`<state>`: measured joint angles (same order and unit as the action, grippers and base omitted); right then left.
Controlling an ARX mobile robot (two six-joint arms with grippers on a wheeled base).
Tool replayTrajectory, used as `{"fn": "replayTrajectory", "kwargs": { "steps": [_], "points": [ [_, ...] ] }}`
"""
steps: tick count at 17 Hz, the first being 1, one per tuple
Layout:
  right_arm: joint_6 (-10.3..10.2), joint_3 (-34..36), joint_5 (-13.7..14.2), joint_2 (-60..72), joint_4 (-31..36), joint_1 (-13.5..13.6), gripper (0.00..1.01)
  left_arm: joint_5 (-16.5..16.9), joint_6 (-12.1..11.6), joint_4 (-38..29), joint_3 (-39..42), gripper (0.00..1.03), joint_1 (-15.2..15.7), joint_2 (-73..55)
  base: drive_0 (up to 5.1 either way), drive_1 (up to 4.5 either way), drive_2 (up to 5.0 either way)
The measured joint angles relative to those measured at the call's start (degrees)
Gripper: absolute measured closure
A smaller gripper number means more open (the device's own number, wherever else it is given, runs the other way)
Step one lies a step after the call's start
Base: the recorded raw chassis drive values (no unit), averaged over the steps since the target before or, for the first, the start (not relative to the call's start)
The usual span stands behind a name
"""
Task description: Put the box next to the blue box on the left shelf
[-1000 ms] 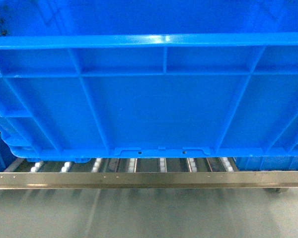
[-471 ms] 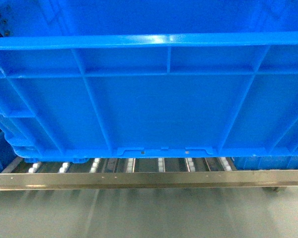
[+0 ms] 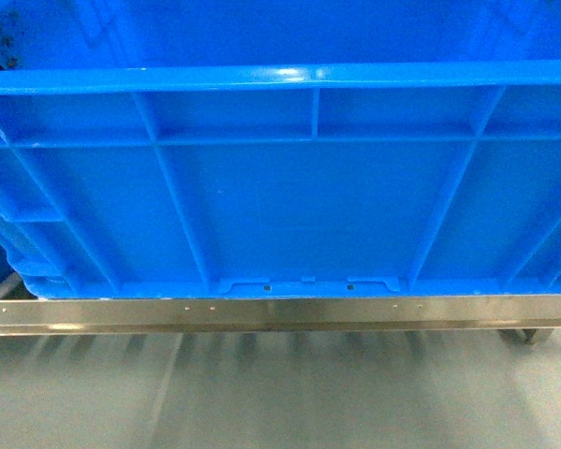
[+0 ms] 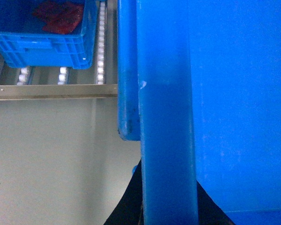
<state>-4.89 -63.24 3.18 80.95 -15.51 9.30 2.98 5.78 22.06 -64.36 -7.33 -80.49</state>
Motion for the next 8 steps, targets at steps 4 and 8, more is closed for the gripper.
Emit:
{"fn": "replayTrajectory", "kwargs": {
  "steps": [4, 8],
  "points": [
    [0.0, 0.0, 0.0, 0.0, -0.1, 0.0, 0.94, 0.0, 0.0, 0.0, 0.0, 0.98, 0.0, 0.0, 0.0, 0.0, 0.0],
    [0.0, 0.0, 0.0, 0.0, -0.1, 0.0, 0.94, 0.0, 0.0, 0.0, 0.0, 0.98, 0.0, 0.0, 0.0, 0.0, 0.0]
  ]
}}
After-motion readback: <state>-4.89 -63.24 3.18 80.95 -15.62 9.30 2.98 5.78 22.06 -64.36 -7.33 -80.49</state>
